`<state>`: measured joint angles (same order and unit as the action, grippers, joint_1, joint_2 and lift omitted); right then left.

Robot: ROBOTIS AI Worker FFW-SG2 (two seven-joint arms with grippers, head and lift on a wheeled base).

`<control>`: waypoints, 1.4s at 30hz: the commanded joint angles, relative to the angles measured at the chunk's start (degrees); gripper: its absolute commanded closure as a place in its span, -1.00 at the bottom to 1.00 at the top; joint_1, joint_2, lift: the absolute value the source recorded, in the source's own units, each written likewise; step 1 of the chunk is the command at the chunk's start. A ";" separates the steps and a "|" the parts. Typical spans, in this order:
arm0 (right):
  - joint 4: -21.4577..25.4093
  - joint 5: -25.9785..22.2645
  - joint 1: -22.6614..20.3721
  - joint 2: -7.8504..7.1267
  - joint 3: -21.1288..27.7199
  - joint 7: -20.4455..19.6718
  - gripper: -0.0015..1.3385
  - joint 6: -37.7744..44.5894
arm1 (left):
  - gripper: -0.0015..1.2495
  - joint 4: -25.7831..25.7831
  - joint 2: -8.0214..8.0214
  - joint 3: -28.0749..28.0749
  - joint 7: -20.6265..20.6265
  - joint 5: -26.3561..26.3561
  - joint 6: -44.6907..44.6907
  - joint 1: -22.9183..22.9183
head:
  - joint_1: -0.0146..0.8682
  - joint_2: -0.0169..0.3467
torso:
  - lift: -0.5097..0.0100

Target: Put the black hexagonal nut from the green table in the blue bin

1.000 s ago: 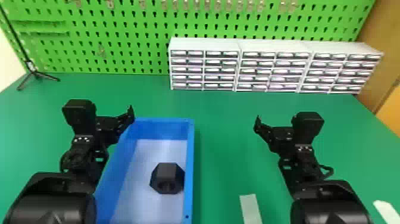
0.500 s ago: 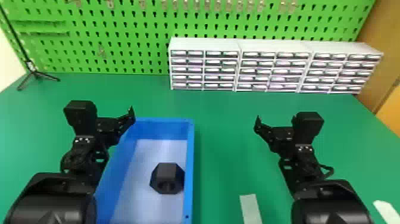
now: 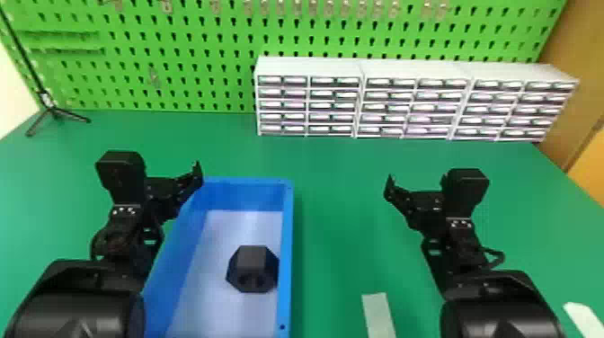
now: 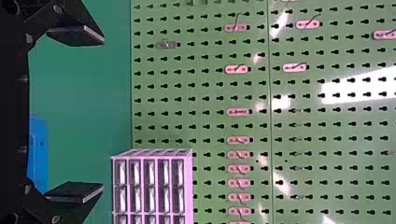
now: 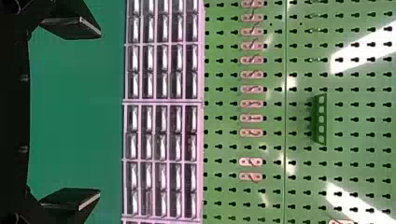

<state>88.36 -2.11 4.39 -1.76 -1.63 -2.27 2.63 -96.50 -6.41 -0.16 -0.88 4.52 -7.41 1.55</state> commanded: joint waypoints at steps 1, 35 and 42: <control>-0.03 0.00 0.00 0.00 0.14 -0.01 -0.84 0.09 | -0.72 -0.09 0.00 0.16 0.00 -0.04 0.02 -0.06 | 0.58 -0.76 | 0.59; 0.06 -0.53 -0.26 0.09 1.02 0.07 -0.84 0.18 | -0.72 -0.70 0.00 0.34 0.00 -0.21 -0.50 0.21 | 0.58 -0.76 | 0.59; 0.06 -0.53 -0.26 0.00 1.11 0.07 -0.84 0.18 | -0.72 -0.79 0.00 0.51 0.00 -0.30 -0.50 -0.06 | 0.58 -0.76 | 0.59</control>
<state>88.42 -2.63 4.15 -1.72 -0.60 -2.25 2.81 -97.21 -6.42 0.22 -0.88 4.27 -7.90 1.71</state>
